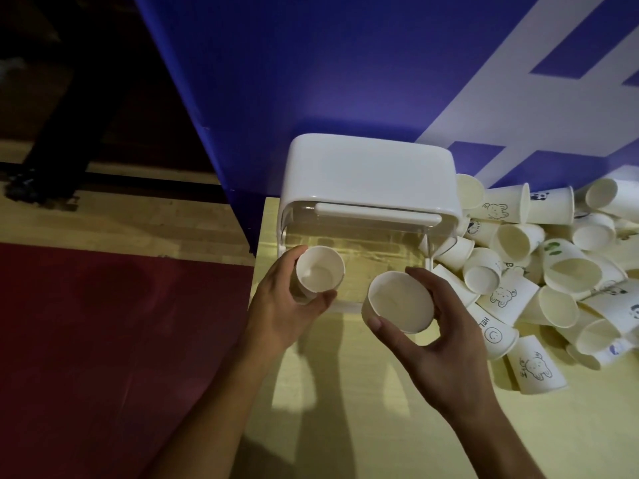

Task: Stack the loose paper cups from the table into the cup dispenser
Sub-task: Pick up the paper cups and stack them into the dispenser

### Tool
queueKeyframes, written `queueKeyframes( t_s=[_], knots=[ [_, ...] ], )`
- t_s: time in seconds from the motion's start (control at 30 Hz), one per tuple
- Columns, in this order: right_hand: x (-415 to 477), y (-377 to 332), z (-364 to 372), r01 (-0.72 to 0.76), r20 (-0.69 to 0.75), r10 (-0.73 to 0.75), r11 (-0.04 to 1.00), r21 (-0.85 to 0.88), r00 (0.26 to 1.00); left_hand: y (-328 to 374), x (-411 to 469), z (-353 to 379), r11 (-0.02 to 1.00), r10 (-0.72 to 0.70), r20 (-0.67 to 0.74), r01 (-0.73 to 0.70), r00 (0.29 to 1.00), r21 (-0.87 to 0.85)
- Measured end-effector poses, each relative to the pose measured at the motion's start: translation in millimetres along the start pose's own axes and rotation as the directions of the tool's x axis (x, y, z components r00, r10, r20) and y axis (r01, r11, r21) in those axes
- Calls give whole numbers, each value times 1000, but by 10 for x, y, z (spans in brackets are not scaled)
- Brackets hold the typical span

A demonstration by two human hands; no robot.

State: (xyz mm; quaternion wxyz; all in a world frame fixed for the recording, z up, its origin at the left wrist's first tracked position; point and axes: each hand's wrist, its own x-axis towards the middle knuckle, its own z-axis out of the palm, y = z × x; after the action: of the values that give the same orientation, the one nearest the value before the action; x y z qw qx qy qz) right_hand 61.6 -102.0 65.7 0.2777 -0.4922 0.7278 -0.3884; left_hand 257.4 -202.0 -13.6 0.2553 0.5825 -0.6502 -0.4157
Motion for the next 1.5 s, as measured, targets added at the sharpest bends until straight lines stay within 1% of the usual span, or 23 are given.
queueKeyframes(
  t_s=[0.07, 0.13, 0.2, 0.27, 0.3, 0.4, 0.53, 0.63, 0.73, 0.87, 1.0, 1.1, 1.27, 1.37, 1.5],
  knots=[
    [34, -81, 19, 27, -6, -27, 999, 19, 1000, -13, -20, -25, 1000, -8, 24, 8, 1000, -10],
    [90, -191, 55, 62, -19, -61, 996, 65, 998, 7, -67, -78, 998, -16, 3, 16, 1000, -54],
    [167, -300, 135, 96, -26, -94, 990, 106, 995, 93, -148, -142, 983, -10, -85, -6, 996, -184],
    [254, -373, 262, 135, -16, -134, 984, 113, 991, 232, -213, -221, 931, 14, -181, -79, 983, -357],
    [290, -386, 332, 148, -4, -148, 982, 119, 989, 299, -227, -259, 905, 23, -210, -110, 977, -412],
    [367, -368, 508, 161, 36, -167, 979, 128, 985, 428, -183, -327, 870, 27, -208, -126, 978, -477],
    [424, -281, 638, 196, 60, -205, 972, 131, 977, 459, -138, -314, 885, 23, -159, -94, 987, -455],
    [467, -192, 699, 197, 72, -205, 974, 112, 976, 412, -113, -266, 901, 8, -126, -62, 992, -429],
    [509, -76, 756, 163, 102, -171, 984, 78, 980, 356, -62, -219, 916, -17, -111, -29, 994, -399],
    [559, 61, 853, 103, 157, -100, 995, -13, 983, 214, 7, -152, 941, -42, -67, 17, 997, -337],
    [551, 124, 910, 76, 209, -58, 994, -77, 976, 137, 30, -105, 942, -137, -28, 121, 990, -313],
    [527, 117, 927, 29, 234, -11, 997, -72, 972, 118, 33, -95, 947, -157, -32, 141, 987, -290],
    [506, 104, 999, -22, 218, 30, 999, -39, 976, 114, 45, -76, 957, -157, -87, 129, 984, -261],
    [515, 90, 1013, -7, 221, 20, 998, -56, 975, 105, 46, -76, 963, -153, -115, 122, 981, -241],
    [516, 63, 985, -3, 240, 20, 998, -69, 971, 104, 28, -77, 975, -109, -128, 81, 986, -205]
  ],
)
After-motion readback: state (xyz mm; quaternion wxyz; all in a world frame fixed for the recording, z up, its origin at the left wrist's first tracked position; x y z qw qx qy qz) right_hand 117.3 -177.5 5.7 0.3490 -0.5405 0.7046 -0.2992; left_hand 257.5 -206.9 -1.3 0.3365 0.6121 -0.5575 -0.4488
